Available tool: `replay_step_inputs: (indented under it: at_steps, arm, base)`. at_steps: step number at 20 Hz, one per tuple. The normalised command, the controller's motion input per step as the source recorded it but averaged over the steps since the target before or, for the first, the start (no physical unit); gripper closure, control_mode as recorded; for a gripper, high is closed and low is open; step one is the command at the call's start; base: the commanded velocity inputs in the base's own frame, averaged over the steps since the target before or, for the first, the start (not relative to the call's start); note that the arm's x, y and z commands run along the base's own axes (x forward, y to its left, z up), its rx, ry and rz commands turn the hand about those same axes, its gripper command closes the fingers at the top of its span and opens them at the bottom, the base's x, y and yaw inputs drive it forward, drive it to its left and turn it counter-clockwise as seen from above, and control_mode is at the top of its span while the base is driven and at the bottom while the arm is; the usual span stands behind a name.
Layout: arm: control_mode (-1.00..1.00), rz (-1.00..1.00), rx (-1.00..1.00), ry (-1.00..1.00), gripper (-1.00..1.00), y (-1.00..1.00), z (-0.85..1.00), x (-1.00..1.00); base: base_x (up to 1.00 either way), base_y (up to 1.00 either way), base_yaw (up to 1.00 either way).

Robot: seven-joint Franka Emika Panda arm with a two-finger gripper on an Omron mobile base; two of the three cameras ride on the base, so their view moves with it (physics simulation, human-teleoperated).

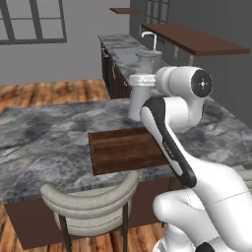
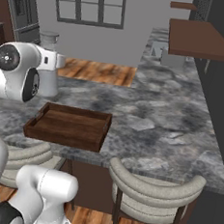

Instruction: There is a tray on the dining counter. Grab the cup, mug, and pitcher and place them on the tray. The pitcher may be placed next to the tray if it cannot fit the tray.

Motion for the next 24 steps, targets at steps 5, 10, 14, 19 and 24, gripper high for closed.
replay_step_inputs:
  at_steps: [5,10,14,19,24]
  arm:
    - [-1.0,0.0,-0.01,-0.09,1.0,0.15,-0.53,0.09]
    - [-1.0,-0.02,0.0,0.0,1.0,0.0,-0.26,0.12]
    - [-1.0,-0.05,0.0,0.0,1.0,0.09,0.0,0.23]
    - [-1.0,-0.06,0.0,0.0,1.0,0.18,0.0,0.14]
    - [-1.0,0.0,0.0,-0.08,1.0,0.11,-0.12,-0.07]
  base:
    - [0.0,0.0,0.0]
    - [0.0,0.0,0.0]
    - [0.0,0.0,0.0]
    - [0.0,0.0,0.0]
    - [0.0,0.0,0.0]
